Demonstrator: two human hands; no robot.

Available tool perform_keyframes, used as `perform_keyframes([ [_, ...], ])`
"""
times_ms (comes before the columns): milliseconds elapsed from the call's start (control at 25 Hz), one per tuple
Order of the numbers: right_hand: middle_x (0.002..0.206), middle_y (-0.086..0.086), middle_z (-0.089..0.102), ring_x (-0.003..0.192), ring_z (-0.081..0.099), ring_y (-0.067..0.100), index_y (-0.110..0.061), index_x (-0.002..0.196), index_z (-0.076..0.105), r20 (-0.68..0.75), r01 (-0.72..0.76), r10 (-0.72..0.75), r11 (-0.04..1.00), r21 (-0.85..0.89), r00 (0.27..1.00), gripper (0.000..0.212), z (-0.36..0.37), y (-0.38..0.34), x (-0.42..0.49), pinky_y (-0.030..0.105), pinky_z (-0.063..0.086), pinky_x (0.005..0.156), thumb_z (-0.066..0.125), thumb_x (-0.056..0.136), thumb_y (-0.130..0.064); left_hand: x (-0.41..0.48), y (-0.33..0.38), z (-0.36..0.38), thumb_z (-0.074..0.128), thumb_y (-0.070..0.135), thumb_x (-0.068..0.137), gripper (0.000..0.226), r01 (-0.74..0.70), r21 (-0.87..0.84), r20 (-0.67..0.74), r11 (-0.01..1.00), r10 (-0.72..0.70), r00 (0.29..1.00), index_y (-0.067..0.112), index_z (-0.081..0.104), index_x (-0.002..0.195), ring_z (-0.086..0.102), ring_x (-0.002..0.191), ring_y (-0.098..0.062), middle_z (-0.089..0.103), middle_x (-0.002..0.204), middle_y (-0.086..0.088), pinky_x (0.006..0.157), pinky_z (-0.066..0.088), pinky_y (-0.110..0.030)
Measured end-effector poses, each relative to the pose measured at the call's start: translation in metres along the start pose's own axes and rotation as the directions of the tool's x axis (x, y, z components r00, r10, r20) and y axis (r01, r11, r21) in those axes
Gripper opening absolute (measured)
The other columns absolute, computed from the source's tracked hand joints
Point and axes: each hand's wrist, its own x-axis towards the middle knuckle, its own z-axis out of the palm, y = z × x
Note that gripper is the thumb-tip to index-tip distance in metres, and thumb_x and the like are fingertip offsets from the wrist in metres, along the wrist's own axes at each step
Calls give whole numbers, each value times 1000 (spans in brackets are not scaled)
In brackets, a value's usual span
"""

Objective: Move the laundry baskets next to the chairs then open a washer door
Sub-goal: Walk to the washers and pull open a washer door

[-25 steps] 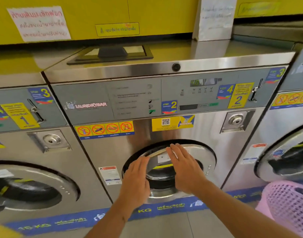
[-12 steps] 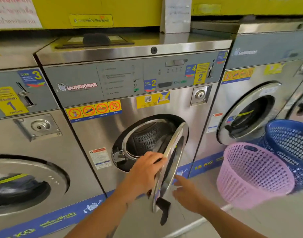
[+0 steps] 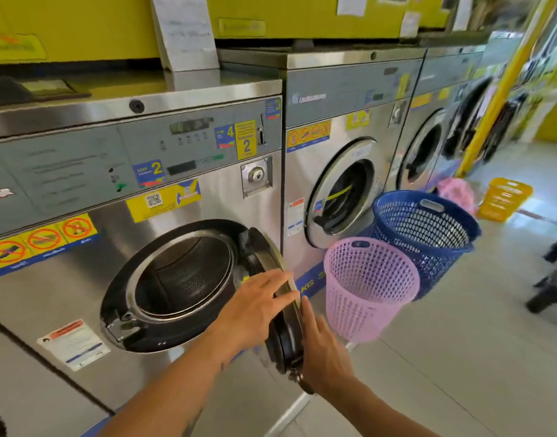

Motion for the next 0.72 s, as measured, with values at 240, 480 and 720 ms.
perform_keyframes([
  [240, 124, -1, 58, 104, 60, 20, -24, 155, 4, -133, 60, -80, 987, -150, 988, 134, -38, 86, 32, 42, 59, 76, 89, 53, -45, 74, 28, 3, 63, 8, 77, 84, 48, -11, 36, 999, -47, 998, 26, 26, 150, 8, 149, -21, 13, 160, 1, 121, 17, -42],
  [480, 160, 14, 16, 146, 21, 32, -9, 153, -6, -79, 87, -106, 973, -216, 991, 127, -70, 132, 83, 48, 18, 117, 76, 66, -53, 155, 44, 5, 67, 11, 75, 76, 177, -59, 36, 983, -175, 984, 21, 38, 145, 34, 135, -21, 31, 146, 3, 112, 35, -36],
  [720, 161, 13, 12, 146, 20, 30, -12, 151, -17, -65, 150, -163, 974, -172, 984, 129, -82, 172, 124, 42, 18, 117, 76, 67, -42, 200, 58, 8, 63, 10, 78, 78, 336, -102, 109, 936, -325, 939, 23, 31, 148, 23, 142, -17, 23, 151, 7, 112, 36, -34],
])
